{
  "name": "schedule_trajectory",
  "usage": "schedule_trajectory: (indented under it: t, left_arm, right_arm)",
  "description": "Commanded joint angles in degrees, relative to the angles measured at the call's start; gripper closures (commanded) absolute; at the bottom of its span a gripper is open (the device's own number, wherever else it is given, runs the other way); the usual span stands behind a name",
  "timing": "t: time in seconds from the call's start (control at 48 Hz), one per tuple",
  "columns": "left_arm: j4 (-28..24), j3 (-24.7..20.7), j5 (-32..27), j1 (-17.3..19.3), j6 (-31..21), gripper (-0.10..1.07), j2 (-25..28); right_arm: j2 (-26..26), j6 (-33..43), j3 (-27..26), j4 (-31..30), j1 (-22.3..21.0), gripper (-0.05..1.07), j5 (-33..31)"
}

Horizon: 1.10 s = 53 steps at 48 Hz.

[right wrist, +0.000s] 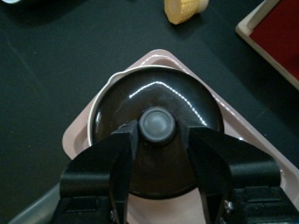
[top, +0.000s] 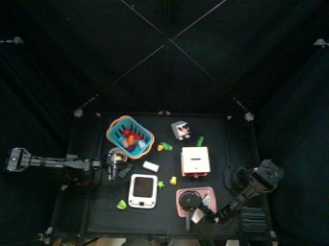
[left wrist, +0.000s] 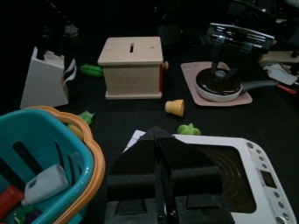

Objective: Place pot lid on pan

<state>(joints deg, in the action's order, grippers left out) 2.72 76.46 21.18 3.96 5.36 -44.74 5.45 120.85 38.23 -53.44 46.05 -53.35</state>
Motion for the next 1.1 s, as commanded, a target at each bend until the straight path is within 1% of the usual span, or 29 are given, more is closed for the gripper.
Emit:
schedule_trajectory:
  t: [0.0, 0.188, 0.375, 0.604, 1.083]
  left_arm:
    - [0.09, -0.7, 0.26, 0.09, -0.09, 0.67, 0.09]
    - [0.09, -0.7, 0.26, 0.09, -0.09, 0.67, 0.09]
    - [0.09, -0.7, 0.26, 0.09, -0.09, 0.67, 0.09]
    - [0.09, -0.62, 0.26, 0.09, -0.09, 0.67, 0.09]
    - [0.09, -0.62, 0.26, 0.09, -0.09, 0.67, 0.09]
  right_arm:
    - [-1.05, 0.09, -0.18, 0.44, -0.18, 0.2, 0.09]
    - [-1.85, 0.09, -0.09, -0.18, -0.18, 0.16, -0.09]
    - [-3.43, 0.09, -0.26, -0.53, -0.18, 0.16, -1.05]
    - [-5.71, 0.09, -0.09, -2.99, -0.18, 0.16, -2.99]
    - [-6.33, 0.09, 0.0, -3.25, -1.32, 0.16, -4.22]
